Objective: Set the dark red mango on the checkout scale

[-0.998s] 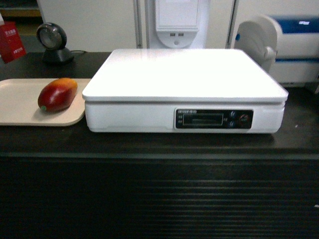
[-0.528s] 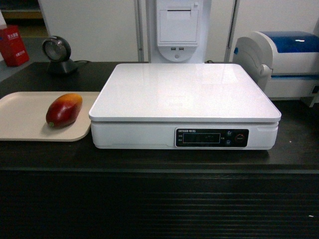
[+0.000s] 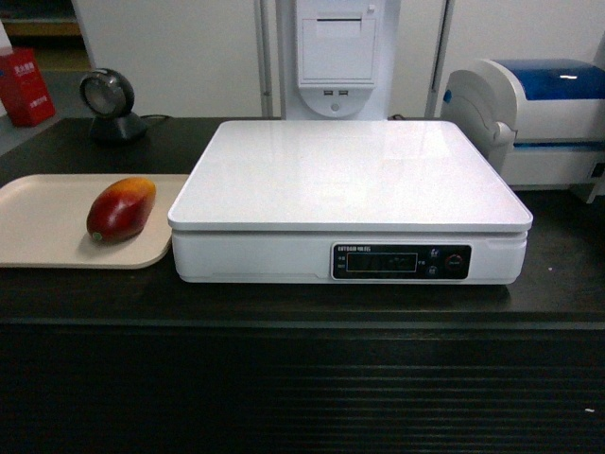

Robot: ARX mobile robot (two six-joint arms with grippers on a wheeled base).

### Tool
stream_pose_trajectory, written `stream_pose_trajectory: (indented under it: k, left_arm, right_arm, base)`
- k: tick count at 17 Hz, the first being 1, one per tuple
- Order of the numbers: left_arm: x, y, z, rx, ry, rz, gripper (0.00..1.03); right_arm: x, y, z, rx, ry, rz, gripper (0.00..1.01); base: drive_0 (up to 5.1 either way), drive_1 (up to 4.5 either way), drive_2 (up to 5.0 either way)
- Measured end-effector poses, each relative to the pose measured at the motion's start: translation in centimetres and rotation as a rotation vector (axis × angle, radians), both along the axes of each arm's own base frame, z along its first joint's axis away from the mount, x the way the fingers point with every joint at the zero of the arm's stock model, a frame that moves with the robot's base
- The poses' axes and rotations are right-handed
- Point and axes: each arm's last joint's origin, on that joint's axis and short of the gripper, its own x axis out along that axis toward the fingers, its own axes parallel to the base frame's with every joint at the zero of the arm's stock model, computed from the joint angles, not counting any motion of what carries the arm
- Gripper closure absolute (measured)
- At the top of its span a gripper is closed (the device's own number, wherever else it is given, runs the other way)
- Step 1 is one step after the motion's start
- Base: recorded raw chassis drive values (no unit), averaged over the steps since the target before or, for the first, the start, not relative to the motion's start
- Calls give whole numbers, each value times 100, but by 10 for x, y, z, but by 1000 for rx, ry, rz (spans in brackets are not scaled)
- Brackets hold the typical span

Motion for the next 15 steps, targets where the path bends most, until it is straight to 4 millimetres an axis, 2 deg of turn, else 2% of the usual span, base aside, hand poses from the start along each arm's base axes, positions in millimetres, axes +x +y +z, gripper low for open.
stream_pose_trajectory:
  k: [15]
  left_arm:
    - [0,0,0,0,0,0,5]
  right_arm:
    - [0,0,0,0,0,0,3]
  base:
    - [0,0,0]
